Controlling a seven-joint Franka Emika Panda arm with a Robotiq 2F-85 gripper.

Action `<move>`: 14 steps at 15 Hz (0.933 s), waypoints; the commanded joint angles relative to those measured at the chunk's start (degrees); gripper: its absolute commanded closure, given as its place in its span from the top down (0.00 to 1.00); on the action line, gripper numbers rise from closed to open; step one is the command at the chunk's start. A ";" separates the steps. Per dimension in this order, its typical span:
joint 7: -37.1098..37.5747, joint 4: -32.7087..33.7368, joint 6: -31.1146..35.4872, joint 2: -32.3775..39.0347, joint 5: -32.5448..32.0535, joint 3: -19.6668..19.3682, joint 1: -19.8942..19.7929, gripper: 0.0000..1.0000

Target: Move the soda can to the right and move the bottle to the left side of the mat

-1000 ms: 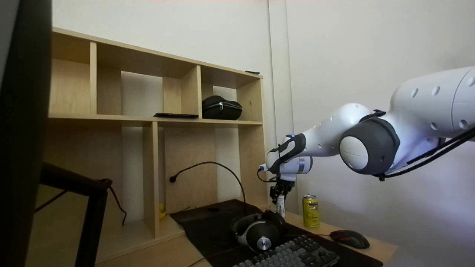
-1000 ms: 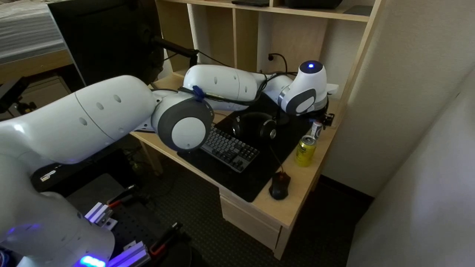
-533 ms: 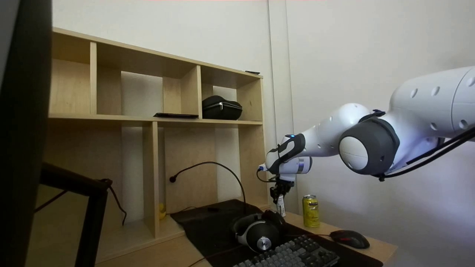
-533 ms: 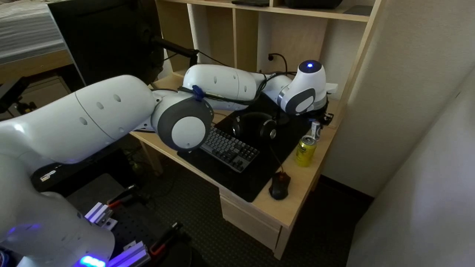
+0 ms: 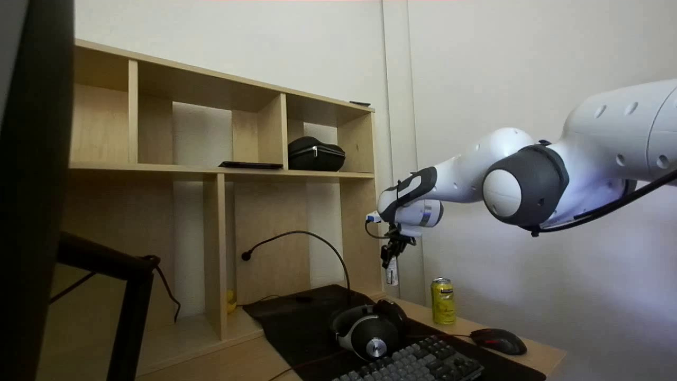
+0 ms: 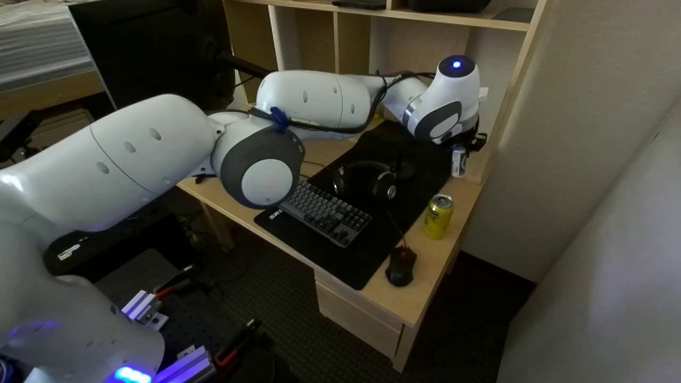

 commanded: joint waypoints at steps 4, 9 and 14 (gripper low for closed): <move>-21.39 -6.85 -15.38 -13.84 2.82 8.29 -4.76 0.20; -25.48 -3.76 -22.35 -14.75 1.96 8.72 -6.10 0.45; -33.91 -8.18 -27.08 -19.39 4.41 13.07 -7.58 0.20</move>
